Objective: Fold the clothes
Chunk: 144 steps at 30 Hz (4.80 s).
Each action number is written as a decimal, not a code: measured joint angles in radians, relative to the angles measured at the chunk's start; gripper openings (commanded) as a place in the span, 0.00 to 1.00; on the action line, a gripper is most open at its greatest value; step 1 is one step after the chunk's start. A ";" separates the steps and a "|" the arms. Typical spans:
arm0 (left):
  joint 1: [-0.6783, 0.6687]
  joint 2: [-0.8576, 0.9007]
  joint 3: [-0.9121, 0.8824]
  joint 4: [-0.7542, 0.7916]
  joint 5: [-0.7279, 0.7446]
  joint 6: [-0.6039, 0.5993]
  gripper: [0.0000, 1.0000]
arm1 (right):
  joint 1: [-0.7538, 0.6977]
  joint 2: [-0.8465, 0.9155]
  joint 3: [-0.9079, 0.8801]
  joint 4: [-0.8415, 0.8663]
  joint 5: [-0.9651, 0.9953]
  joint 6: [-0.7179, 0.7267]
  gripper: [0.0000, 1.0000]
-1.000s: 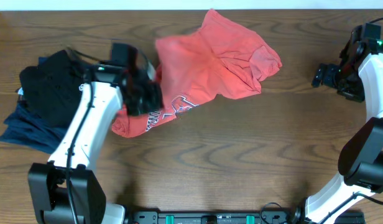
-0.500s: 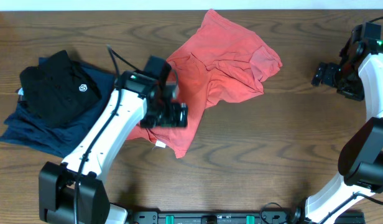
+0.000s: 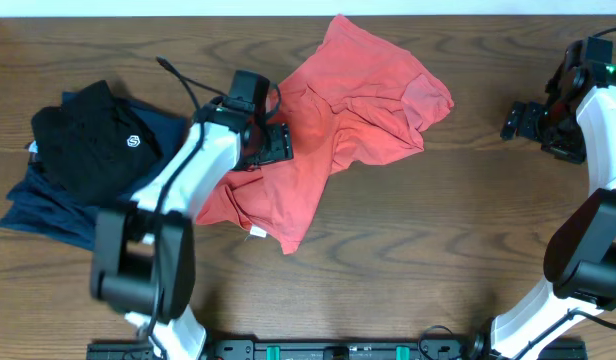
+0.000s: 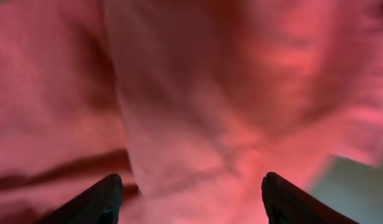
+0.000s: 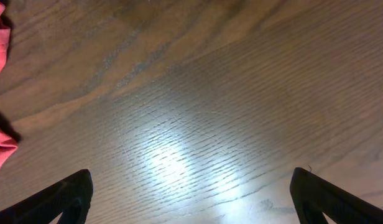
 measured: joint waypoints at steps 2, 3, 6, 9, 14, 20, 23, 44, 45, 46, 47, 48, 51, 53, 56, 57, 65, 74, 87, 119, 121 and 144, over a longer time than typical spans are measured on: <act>0.013 0.039 0.000 0.024 -0.002 -0.008 0.72 | 0.000 0.000 0.000 0.000 0.000 0.000 0.99; 0.019 0.052 0.000 0.039 -0.004 -0.016 0.71 | 0.000 0.000 0.000 0.000 0.000 0.000 0.99; 0.027 0.064 0.000 0.082 -0.003 -0.029 0.53 | 0.000 0.000 0.000 0.000 0.000 0.000 0.99; 0.024 0.064 0.000 0.108 0.016 -0.035 0.35 | 0.000 0.000 0.000 0.000 0.000 0.000 0.99; 0.015 0.064 0.000 0.131 0.053 -0.037 0.06 | 0.000 0.000 0.000 0.001 0.000 0.000 0.99; 0.011 0.064 0.000 0.131 0.083 -0.033 0.06 | 0.000 0.000 0.000 0.000 0.000 0.000 0.99; 0.011 0.064 0.000 0.113 0.092 -0.032 0.06 | 0.000 0.000 0.000 -0.003 0.000 0.000 0.99; -0.083 -0.584 0.000 -0.884 0.347 0.312 0.06 | 0.111 0.020 0.000 0.054 -0.224 -0.126 0.96; -0.092 -0.598 -0.001 -0.902 0.343 0.318 0.06 | 0.130 0.029 0.000 0.069 -0.227 -0.126 0.95; -0.100 -0.611 -0.002 -0.915 0.339 0.320 0.06 | 0.153 0.042 0.000 0.087 -0.231 -0.126 0.94; -0.110 -0.624 -0.005 -0.922 0.337 0.322 0.06 | 0.176 0.058 0.000 0.106 -0.234 -0.124 0.93; -0.117 -0.634 -0.007 -0.923 0.336 0.324 0.06 | 0.195 0.074 0.000 0.121 -0.236 -0.121 0.93; -0.129 -0.649 -0.010 -0.922 0.330 0.325 0.06 | 0.247 0.125 0.000 0.164 -0.243 -0.097 0.89; -0.129 -0.649 -0.012 -0.915 0.317 0.325 0.06 | 0.274 0.157 0.000 0.198 -0.246 -0.078 0.79; -0.129 -0.649 -0.016 -0.890 0.306 0.327 0.06 | 0.307 0.195 -0.001 0.253 -0.247 -0.047 0.72; -0.129 -0.649 -0.016 -0.878 0.305 0.327 0.06 | 0.317 0.202 -0.001 0.276 -0.246 -0.041 0.73; -0.129 -0.649 -0.017 -0.813 0.301 0.327 0.06 | 0.382 0.210 0.000 0.432 -0.181 -0.026 0.74; -0.129 -0.649 -0.017 -0.800 0.298 0.327 0.06 | 0.427 0.259 0.000 0.441 -0.054 -0.015 0.67; -0.129 -0.649 -0.017 -0.769 0.297 0.327 0.06 | 0.409 0.252 0.005 0.257 0.131 0.074 0.22; -0.129 -0.649 -0.018 -0.723 0.258 0.327 0.06 | 0.201 0.194 -0.005 0.063 -0.111 0.026 0.51; -0.129 -0.649 -0.018 -0.723 0.257 0.327 0.06 | 0.202 0.226 -0.006 0.074 -0.113 0.024 0.43; -0.129 -0.649 -0.018 -0.595 0.222 0.309 0.06 | -0.028 0.189 -0.005 -0.025 0.051 0.117 0.01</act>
